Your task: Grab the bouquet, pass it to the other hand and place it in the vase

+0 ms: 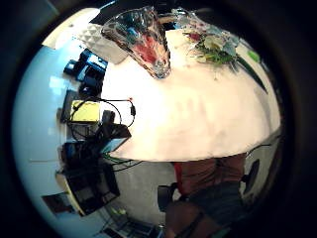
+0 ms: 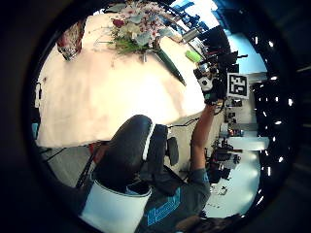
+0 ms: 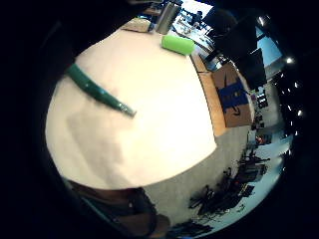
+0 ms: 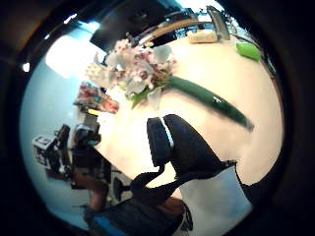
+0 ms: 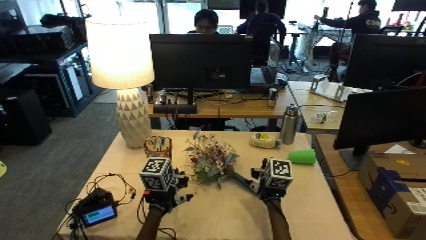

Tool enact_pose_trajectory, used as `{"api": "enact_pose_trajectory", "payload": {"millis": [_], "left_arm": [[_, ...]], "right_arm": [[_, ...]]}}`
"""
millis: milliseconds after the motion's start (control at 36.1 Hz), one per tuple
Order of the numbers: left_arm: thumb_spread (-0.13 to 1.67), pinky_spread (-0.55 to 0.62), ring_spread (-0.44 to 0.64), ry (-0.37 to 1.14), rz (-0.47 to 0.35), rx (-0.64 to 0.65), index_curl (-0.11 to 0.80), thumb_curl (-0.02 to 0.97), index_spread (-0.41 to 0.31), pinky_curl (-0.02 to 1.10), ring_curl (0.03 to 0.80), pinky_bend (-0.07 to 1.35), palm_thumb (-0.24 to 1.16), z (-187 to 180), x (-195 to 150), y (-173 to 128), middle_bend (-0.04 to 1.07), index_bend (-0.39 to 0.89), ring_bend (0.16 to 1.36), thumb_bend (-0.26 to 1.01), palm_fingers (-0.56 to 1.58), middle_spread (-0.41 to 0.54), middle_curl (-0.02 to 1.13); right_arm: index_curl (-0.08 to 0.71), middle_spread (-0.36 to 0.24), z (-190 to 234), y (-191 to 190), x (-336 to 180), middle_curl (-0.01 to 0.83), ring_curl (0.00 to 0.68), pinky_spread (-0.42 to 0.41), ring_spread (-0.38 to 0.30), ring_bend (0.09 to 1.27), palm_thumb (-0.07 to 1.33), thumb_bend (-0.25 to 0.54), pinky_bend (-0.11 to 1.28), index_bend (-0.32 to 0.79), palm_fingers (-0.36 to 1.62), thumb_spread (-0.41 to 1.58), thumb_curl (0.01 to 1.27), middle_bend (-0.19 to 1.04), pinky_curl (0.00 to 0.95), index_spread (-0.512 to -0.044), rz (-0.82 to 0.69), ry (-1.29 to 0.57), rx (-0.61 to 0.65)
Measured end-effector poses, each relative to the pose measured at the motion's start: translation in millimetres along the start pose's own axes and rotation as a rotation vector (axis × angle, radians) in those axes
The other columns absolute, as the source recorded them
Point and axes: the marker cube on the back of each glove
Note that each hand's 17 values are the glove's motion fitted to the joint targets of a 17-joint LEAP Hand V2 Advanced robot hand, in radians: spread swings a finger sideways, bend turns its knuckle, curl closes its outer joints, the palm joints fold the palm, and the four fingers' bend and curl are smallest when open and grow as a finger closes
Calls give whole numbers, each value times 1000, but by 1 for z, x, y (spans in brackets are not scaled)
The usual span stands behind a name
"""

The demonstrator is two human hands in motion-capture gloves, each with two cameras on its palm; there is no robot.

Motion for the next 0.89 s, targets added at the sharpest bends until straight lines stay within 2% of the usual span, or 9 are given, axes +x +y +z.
{"api": "enact_pose_trajectory", "payload": {"millis": [55,194,471,582,638,666,749,777,887], "left_arm": [[1010,491,310,13,15,-4,278,270,-116,281,257,241,154,10,16,-11,188,146,568,-26,195,49,301],[1010,492,311,21,8,-17,280,275,-116,290,263,245,153,18,14,-14,185,141,575,-26,186,51,306],[1004,491,312,36,-7,-30,282,283,-116,306,267,256,150,25,7,-13,188,143,579,-27,177,57,315],[1003,491,313,46,-10,-40,283,285,-117,311,268,256,150,32,3,-16,188,144,581,-27,175,58,318],[1004,491,315,49,-11,-44,284,287,-117,313,269,257,146,35,0,-17,185,146,582,-28,173,59,318],[1004,491,315,51,-14,-47,285,287,-117,314,269,257,145,36,-1,-17,185,146,583,-28,173,59,319],[1004,491,316,60,-24,-55,286,289,-117,316,270,257,144,36,-4,-16,186,146,584,-27,171,60,320],[1004,491,316,64,-24,-54,287,290,-117,317,270,257,144,36,-5,-16,186,146,584,-27,171,60,320],[1005,491,317,70,-24,-46,289,291,-116,320,271,257,139,36,-7,-16,187,145,586,-29,170,60,321]], "right_arm": [[181,103,12,-13,35,293,229,350,238,305,429,-16,664,83,-25,1176,265,186,365,-347,16,-10,-12],[168,106,49,-35,64,295,226,349,245,299,432,-20,689,86,-64,1149,270,190,369,-340,40,-50,-79],[143,111,107,-44,68,304,235,351,253,308,345,-52,686,75,-93,1063,264,194,366,-326,-1,-142,-278],[137,111,78,-9,28,309,237,350,254,307,315,-44,677,77,-92,1028,263,200,361,-328,-172,-381,-425],[133,105,68,3,21,315,238,350,252,307,318,-34,667,78,-78,1019,266,216,357,-328,-133,-350,-479],[143,95,68,5,22,326,239,343,241,305,382,7,634,113,-27,1037,280,246,348,-331,-92,-306,-489],[182,64,72,2,24,340,235,332,207,293,427,13,534,198,61,1055,286,294,325,-337,-39,-240,-468],[215,43,76,-1,26,341,235,326,186,293,457,25,476,280,126,1068,291,289,308,-343,-22,-210,-454],[266,-26,114,-32,46,336,231,301,107,273,555,59,395,400,283,1105,303,260,286,-358,59,-26,-361]]}}
